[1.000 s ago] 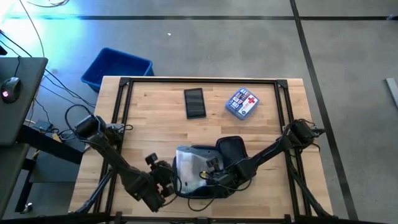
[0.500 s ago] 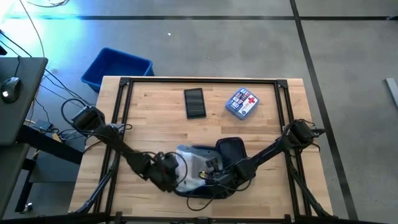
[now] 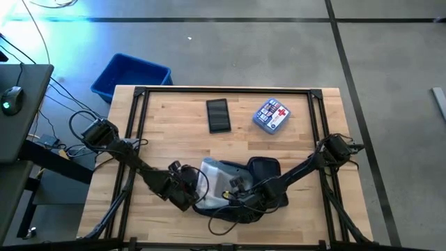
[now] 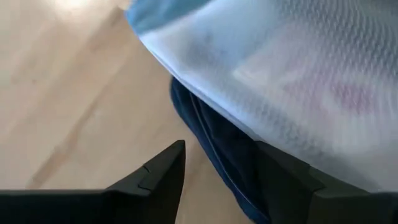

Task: Unpack backpack
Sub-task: Put the transparent zip bag into the black backpack

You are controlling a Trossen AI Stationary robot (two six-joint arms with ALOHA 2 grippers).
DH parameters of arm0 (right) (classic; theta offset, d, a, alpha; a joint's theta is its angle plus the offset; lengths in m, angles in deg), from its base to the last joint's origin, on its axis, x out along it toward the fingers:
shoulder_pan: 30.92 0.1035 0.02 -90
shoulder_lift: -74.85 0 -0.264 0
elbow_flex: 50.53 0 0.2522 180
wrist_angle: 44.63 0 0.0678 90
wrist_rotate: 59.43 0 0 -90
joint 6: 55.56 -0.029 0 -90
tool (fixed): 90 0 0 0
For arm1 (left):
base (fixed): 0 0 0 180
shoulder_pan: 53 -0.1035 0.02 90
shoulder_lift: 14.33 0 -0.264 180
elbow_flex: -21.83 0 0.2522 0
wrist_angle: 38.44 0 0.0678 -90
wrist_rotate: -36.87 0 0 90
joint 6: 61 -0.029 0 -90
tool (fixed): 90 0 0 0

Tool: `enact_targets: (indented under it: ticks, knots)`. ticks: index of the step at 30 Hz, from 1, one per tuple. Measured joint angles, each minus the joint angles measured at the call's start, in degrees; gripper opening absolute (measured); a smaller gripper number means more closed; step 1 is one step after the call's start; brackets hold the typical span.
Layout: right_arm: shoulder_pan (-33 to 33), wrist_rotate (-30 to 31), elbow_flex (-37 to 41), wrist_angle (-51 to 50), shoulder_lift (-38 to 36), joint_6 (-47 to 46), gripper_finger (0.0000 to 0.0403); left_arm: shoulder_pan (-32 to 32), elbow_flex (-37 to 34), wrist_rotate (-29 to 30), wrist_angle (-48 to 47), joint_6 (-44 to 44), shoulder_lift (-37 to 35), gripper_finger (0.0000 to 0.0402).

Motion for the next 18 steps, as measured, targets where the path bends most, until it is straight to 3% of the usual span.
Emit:
enact_targets:
  ticks: [9,12,16,18]
  knots:
    - [0.61,0.18,0.0,0.27,0.02,1.36,0.0,-6.19,-5.98,-5.09,6.61,-6.64,-0.06,0.0153]
    - [0.58,0.16,0.0,0.31,0.02,1.43,0.0,-6.98,-6.67,-4.04,7.16,-8.22,-0.13,0.0109]
    - [0.56,0.57,-0.04,0.4,0.04,1.5,0.0,-7.96,-6.81,-1.16,6.67,-12.06,-0.08,0.0019]
    - [0.58,0.6,-0.04,0.4,0.04,2.17,0.0,-8.57,-6.86,1.36,5.75,-12.51,-0.06,0.001]
